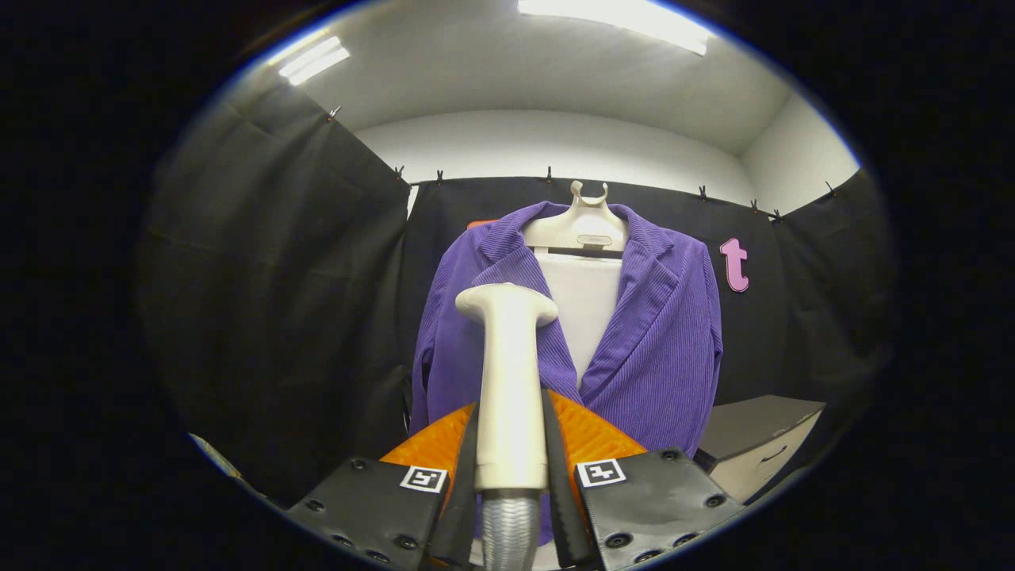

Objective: Iron the clothes twice with a garment steamer, once on the left side and once on the right side.

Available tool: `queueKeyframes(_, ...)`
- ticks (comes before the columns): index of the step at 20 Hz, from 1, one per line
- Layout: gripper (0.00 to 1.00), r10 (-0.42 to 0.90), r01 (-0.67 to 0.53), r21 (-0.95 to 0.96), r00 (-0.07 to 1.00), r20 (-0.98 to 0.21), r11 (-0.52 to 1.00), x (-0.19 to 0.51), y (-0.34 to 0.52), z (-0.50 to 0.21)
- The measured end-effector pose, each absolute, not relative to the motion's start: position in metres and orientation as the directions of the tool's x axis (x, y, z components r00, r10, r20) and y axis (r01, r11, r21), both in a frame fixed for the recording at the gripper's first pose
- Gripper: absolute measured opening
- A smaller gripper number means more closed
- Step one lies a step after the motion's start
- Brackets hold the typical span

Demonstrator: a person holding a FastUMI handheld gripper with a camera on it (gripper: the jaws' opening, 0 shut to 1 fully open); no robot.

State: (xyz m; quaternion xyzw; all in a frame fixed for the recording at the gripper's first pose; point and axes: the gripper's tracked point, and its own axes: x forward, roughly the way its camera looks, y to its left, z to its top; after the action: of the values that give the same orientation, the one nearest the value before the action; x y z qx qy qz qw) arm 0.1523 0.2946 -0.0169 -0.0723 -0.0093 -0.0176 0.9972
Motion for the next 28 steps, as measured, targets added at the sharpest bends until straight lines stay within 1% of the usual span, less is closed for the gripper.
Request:
queueKeyframes(13, 0.46, -0.015, 0.008, -0.136, 0.999, -0.05, 0.991, 0.131, 0.292, -0.055)
queueKeyframes(28, 0.46, 0.004, -0.027, -0.113, 0.981, -0.193, 0.993, 0.101, 0.29, -0.126)
